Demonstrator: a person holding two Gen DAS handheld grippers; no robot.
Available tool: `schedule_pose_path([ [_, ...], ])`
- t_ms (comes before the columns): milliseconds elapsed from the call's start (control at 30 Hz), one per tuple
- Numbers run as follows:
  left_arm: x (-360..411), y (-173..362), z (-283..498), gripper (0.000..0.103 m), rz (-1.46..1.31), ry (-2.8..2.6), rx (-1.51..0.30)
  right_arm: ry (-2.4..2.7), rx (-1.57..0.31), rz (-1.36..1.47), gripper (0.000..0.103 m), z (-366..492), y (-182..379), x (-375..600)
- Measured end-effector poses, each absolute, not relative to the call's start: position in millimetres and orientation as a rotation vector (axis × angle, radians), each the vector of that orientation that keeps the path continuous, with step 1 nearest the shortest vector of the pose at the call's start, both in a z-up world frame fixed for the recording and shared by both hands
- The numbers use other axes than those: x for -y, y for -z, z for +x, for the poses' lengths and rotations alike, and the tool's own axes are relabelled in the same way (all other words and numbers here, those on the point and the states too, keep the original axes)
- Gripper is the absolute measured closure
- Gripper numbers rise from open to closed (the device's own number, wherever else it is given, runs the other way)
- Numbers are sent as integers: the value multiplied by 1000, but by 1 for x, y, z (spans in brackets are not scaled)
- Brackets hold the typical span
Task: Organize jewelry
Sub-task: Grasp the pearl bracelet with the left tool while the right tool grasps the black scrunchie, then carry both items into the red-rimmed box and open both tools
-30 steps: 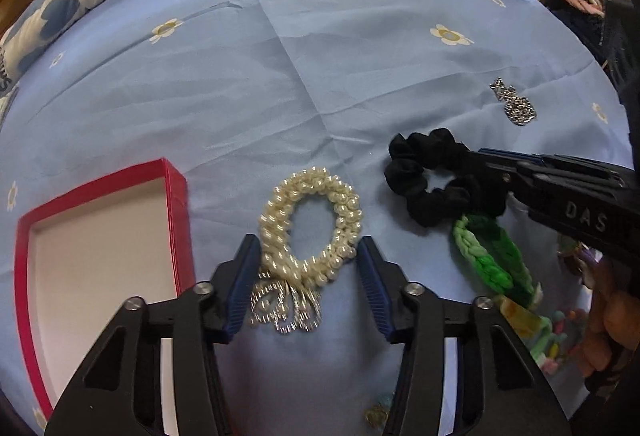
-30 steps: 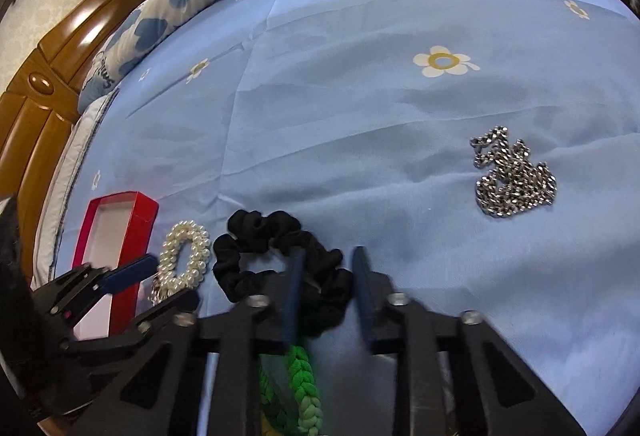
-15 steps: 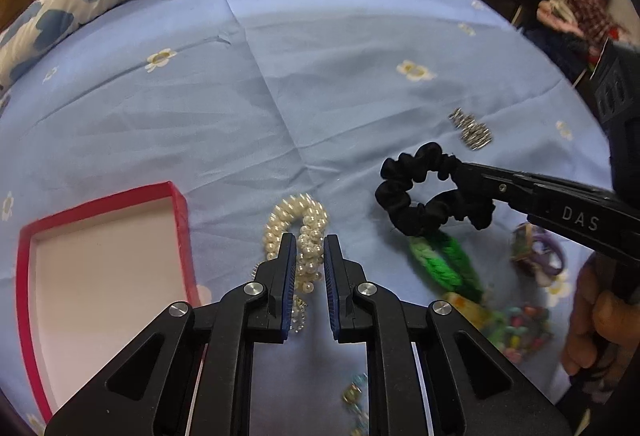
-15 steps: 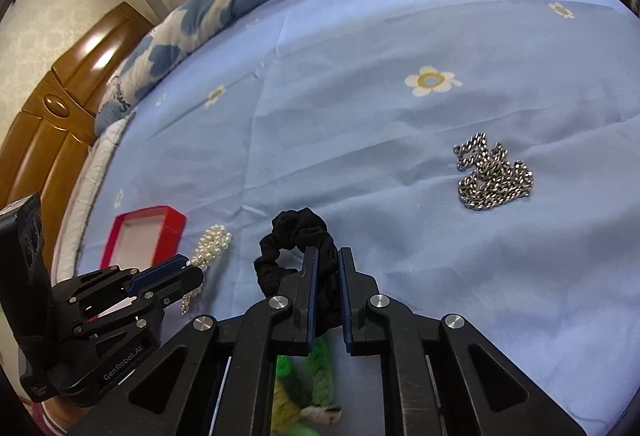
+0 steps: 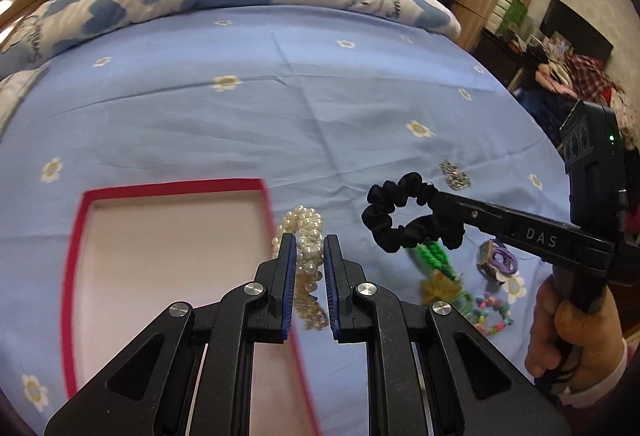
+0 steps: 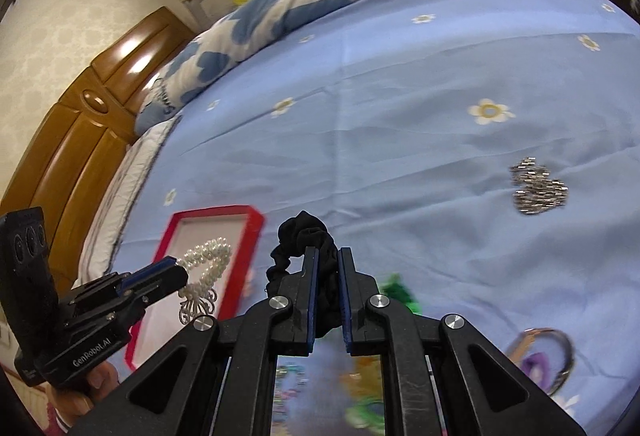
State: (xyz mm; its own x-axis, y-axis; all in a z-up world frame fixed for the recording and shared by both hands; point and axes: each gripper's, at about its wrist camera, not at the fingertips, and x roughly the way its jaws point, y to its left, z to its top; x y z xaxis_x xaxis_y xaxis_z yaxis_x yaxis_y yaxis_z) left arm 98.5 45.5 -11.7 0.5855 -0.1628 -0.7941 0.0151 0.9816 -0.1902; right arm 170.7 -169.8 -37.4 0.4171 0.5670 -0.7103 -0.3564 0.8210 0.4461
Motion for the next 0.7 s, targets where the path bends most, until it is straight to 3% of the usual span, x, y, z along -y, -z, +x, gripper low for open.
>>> schedule_pose_path([
  [700,-168,56,105,91,-292,-101,-972,-766,-1046,169,94,174,59,12],
])
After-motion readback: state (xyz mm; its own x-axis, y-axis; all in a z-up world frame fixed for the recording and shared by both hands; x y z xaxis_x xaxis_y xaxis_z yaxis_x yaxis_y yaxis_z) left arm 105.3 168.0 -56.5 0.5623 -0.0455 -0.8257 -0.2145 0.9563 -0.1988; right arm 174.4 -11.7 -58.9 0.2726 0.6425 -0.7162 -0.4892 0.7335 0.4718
